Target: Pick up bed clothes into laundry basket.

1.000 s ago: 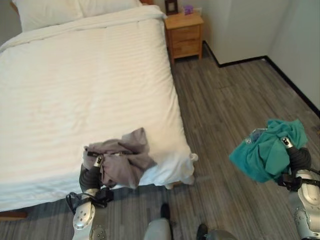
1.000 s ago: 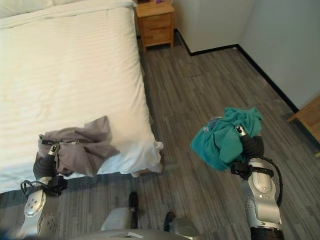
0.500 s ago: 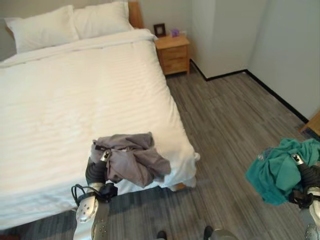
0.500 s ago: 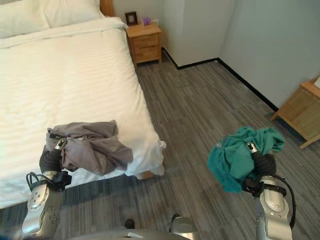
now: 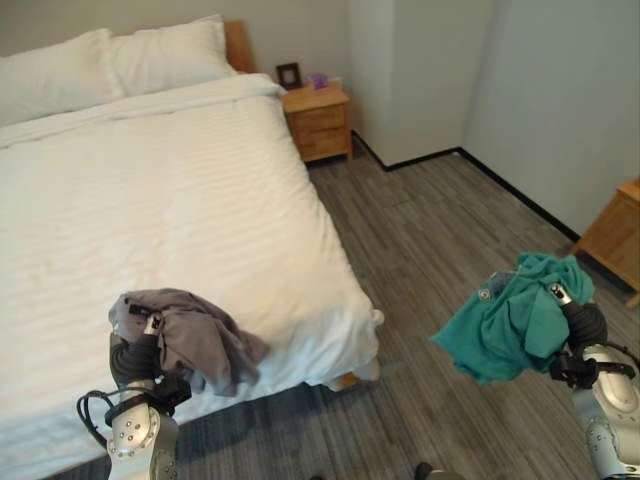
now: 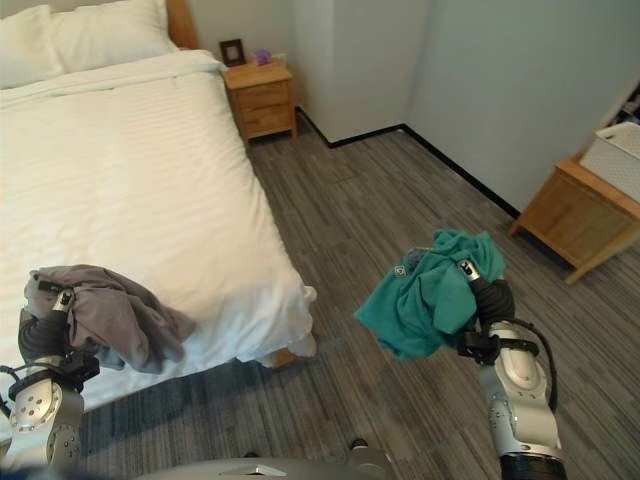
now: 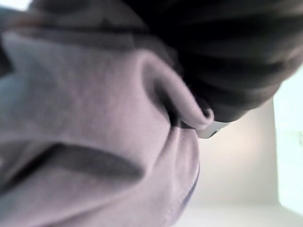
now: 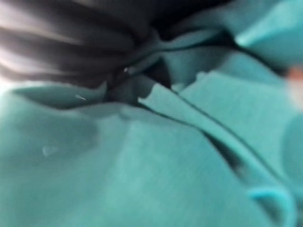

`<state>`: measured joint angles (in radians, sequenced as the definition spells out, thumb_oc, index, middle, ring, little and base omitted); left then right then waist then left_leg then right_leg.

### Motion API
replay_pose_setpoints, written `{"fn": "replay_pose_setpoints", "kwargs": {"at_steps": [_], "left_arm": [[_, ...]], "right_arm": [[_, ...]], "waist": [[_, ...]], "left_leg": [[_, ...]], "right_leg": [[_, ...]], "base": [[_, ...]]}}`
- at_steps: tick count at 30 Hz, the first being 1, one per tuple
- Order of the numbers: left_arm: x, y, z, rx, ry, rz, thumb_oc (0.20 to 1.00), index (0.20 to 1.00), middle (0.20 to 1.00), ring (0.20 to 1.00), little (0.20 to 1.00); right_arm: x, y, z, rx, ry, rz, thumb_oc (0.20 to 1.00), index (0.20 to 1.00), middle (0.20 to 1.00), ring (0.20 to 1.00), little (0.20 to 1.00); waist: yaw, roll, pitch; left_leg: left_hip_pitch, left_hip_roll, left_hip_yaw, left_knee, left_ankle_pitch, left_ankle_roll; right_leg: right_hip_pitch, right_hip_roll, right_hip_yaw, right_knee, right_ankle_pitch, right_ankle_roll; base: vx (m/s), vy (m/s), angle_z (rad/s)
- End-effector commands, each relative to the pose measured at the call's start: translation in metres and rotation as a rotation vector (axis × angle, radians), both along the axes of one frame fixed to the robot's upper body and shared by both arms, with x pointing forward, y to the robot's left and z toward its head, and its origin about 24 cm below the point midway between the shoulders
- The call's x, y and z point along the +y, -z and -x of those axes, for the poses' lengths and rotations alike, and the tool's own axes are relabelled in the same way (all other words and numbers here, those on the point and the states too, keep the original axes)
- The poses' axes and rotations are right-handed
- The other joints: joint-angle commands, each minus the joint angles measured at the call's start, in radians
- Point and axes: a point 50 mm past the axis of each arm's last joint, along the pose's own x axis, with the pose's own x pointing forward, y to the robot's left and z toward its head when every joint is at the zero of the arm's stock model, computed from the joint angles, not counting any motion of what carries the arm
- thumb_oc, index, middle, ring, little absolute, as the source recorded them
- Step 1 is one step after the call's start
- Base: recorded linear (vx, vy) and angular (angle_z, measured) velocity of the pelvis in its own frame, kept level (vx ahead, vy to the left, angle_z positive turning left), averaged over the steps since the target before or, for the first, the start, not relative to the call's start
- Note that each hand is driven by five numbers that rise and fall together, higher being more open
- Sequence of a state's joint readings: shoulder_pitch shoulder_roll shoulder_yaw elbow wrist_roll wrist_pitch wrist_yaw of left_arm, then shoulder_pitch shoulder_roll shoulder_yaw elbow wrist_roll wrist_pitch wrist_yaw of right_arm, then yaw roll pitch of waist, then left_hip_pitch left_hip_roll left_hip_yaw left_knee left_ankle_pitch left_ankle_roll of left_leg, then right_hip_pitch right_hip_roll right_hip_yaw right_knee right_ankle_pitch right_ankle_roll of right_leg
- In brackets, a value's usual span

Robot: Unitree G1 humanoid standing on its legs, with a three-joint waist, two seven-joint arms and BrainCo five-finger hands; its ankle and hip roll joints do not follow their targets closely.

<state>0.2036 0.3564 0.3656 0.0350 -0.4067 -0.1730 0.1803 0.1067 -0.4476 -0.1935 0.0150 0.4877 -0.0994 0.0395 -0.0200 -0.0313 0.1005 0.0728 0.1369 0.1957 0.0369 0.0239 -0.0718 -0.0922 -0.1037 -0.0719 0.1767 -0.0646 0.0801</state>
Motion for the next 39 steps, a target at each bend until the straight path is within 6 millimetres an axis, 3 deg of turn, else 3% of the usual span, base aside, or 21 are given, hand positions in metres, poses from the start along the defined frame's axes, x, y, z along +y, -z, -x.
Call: {"fn": "replay_pose_setpoints", "kwargs": {"at_steps": [1,2,4,5,6,8,10,12,13,14,15,16,19,20,21,24,25,32,39], "left_arm": [[0.000,-0.074,-0.019,-0.325,0.002,-0.195,0.200,0.200,0.200,0.200,0.200],[0.000,-0.074,-0.019,-0.326,0.003,-0.195,0.200,0.200,0.200,0.200,0.200],[0.003,-0.076,-0.018,-0.355,-0.033,-0.175,0.200,0.200,0.200,0.200,0.200],[0.001,-0.082,-0.022,-0.378,-0.026,-0.200,0.200,0.200,0.200,0.200,0.200],[0.000,-0.083,-0.022,-0.370,-0.017,-0.210,0.200,0.200,0.200,0.200,0.200],[-0.005,-0.086,-0.025,-0.398,0.025,-0.211,0.200,0.200,0.200,0.200,0.200],[-0.014,-0.091,-0.031,-0.421,0.092,-0.212,0.200,0.200,0.200,0.200,0.200],[-0.015,-0.093,-0.032,-0.415,0.126,-0.232,0.200,0.200,0.200,0.200,0.200],[-0.017,-0.093,-0.034,-0.403,0.145,-0.246,0.200,0.200,0.200,0.200,0.200],[-0.018,-0.094,-0.036,-0.401,0.154,-0.250,0.200,0.200,0.200,0.200,0.200],[-0.018,-0.094,-0.036,-0.401,0.154,-0.250,0.200,0.200,0.200,0.200,0.200],[-0.022,-0.090,-0.040,-0.387,0.179,-0.235,0.200,0.200,0.200,0.200,0.200],[-0.022,-0.083,-0.041,-0.373,0.165,-0.195,0.200,0.200,0.200,0.200,0.200],[-0.022,-0.083,-0.041,-0.373,0.165,-0.195,0.200,0.200,0.200,0.200,0.200],[-0.020,-0.071,-0.034,-0.335,0.147,-0.160,0.200,0.200,0.200,0.200,0.200],[-0.016,-0.057,-0.025,-0.285,0.124,-0.124,0.200,0.200,0.200,0.200,0.200],[-0.014,-0.054,-0.022,-0.277,0.115,-0.116,0.200,0.200,0.200,0.200,0.200],[-0.013,-0.053,-0.022,-0.267,0.114,-0.124,0.200,0.200,0.200,0.200,0.200],[-0.012,-0.047,-0.023,-0.228,0.099,-0.117,0.200,0.200,0.200,0.200,0.200]], "right_arm": [[-0.013,-0.057,-0.008,-0.271,0.047,0.056,0.200,0.200,0.200,0.200,0.200],[-0.013,-0.057,-0.008,-0.272,0.048,0.056,0.200,0.200,0.200,0.200,0.200],[-0.023,-0.062,0.002,-0.307,0.105,0.059,0.200,0.200,0.200,0.200,0.200],[-0.025,-0.071,0.007,-0.344,0.113,0.105,0.200,0.200,0.200,0.200,0.200],[-0.029,-0.070,0.010,-0.329,0.133,0.115,0.200,0.200,0.200,0.200,0.200],[-0.040,-0.061,0.029,-0.307,0.208,0.104,0.200,0.200,0.200,0.200,0.200],[-0.041,-0.056,0.031,-0.280,0.231,0.139,0.200,0.200,0.200,0.200,0.200],[-0.038,-0.051,0.029,-0.260,0.227,0.135,0.200,0.200,0.200,0.200,0.200],[-0.034,-0.048,0.028,-0.258,0.218,0.121,0.200,0.200,0.200,0.200,0.200],[-0.033,-0.045,0.028,-0.244,0.211,0.118,0.200,0.200,0.200,0.200,0.200],[-0.033,-0.044,0.028,-0.244,0.211,0.117,0.200,0.200,0.200,0.200,0.200],[-0.030,-0.033,0.032,-0.193,0.202,0.112,0.200,0.200,0.200,0.200,0.200],[-0.031,-0.027,0.029,-0.174,0.218,0.095,0.200,0.200,0.200,0.200,0.200],[-0.031,-0.027,0.029,-0.174,0.218,0.095,0.200,0.200,0.200,0.200,0.200],[-0.029,-0.024,0.027,-0.153,0.202,0.108,0.200,0.200,0.200,0.200,0.200],[-0.032,-0.021,0.024,-0.123,0.201,0.114,0.200,0.200,0.200,0.200,0.200],[-0.032,-0.024,0.023,-0.139,0.194,0.115,0.200,0.200,0.200,0.200,0.200],[-0.034,-0.023,0.027,-0.126,0.181,0.104,0.200,0.200,0.200,0.200,0.200],[-0.013,-0.033,0.011,-0.220,0.091,-0.001,0.200,0.200,0.200,0.200,0.200]], "waist": [[-0.018,-0.049,0.064],[-0.016,-0.052,0.062],[-0.022,-0.057,0.046],[-0.038,-0.034,0.032],[-0.046,-0.025,0.030],[-0.106,-0.003,0.027],[-0.128,0.004,0.032],[-0.118,0.009,0.057],[-0.100,0.019,0.073],[-0.095,0.025,0.076],[-0.097,0.026,0.074],[-0.102,0.018,0.071],[-0.069,0.009,0.054],[-0.068,0.009,0.054],[-0.049,-0.008,0.035],[-0.028,-0.012,0.014],[-0.020,-0.013,0.013],[-0.025,-0.013,0.016],[-0.008,-0.003,0.029]], "left_leg": [[-0.050,-0.034,-0.273,0.206,-0.070,-0.005],[-0.052,-0.037,-0.271,0.201,-0.063,-0.005],[-0.043,-0.020,-0.352,0.122,-0.089,-0.008],[-0.042,-0.023,-0.424,0.030,-0.077,-0.009],[-0.015,-0.037,-0.438,0.018,-0.089,-0.010],[0.042,-0.040,-0.341,-0.080,-0.086,0.001],[0.062,-0.063,-0.268,-0.119,-0.074,0.012],[0.066,-0.069,-0.210,-0.121,-0.071,0.033],[0.061,-0.065,-0.170,-0.119,-0.065,0.040],[0.051,-0.067,-0.151,-0.116,-0.056,0.044],[0.054,-0.066,-0.154,-0.120,-0.061,0.045],[0.041,-0.074,-0.109,-0.115,-0.040,0.053],[0.034,-0.078,-0.072,-0.115,-0.044,0.066],[0.033,-0.078,-0.072,-0.115,-0.044,0.066],[0.025,-0.093,-0.059,-0.115,-0.050,0.066],[0.027,-0.094,-0.047,-0.119,-0.047,0.066],[0.031,-0.091,-0.046,-0.120,-0.048,0.064],[0.035,-0.093,-0.074,-0.119,-0.044,0.054],[0.025,-0.101,-0.086,-0.102,-0.056,0.064]], "right_leg": [[0.086,0.010,0.171,-0.119,0.111,0.012],[0.081,0.008,0.173,-0.120,0.115,0.013],[0.088,0.015,0.259,-0.136,0.118,0.034],[0.089,0.026,0.332,-0.130,0.122,0.049],[0.084,0.024,0.365,-0.153,0.136,0.057],[0.055,0.002,0.401,-0.188,0.207,0.094],[0.007,-0.018,0.425,-0.227,0.274,0.124],[-0.036,-0.019,0.366,-0.209,0.276,0.131],[-0.048,-0.030,0.251,-0.161,0.234,0.107],[-0.031,-0.033,0.187,-0.106,0.194,0.084],[-0.030,-0.033,0.185,-0.104,0.185,0.085],[0.009,0.001,0.137,-0.027,0.136,0.063],[0.059,0.022,0.024,0.008,0.059,0.030],[0.059,0.023,0.024,0.006,0.060,0.030],[0.091,0.010,-0.003,-0.087,0.059,0.028],[0.135,0.027,0.071,-0.195,0.092,0.025],[0.143,0.026,0.060,-0.212,0.096,0.025],[0.177,0.026,0.023,-0.244,0.097,0.017],[0.171,0.000,0.015,-0.197,0.083,0.026]], "base": [[-0.07,0.066,-1.15],[-0.02,0.084,-1.20],[0.14,0.136,-1.86],[0.15,0.265,-1.67],[0.06,0.326,-1.13],[-0.06,0.356,-1.75],[-0.13,0.331,-1.86],[-0.22,0.192,-1.57],[-0.32,0.196,-1.63],[-0.16,0.176,-1.50],[-0.22,0.183,-1.67],[-0.16,0.144,-1.18],[-0.15,0.084,-0.87],[-0.09,-0.042,-0.74],[-0.06,-0.082,-0.63],[0.04,-0.089,-0.41],[0.08,-0.065,-0.35],[0.03,-0.030,0.09],[0.04,0.043,0.14]]}}
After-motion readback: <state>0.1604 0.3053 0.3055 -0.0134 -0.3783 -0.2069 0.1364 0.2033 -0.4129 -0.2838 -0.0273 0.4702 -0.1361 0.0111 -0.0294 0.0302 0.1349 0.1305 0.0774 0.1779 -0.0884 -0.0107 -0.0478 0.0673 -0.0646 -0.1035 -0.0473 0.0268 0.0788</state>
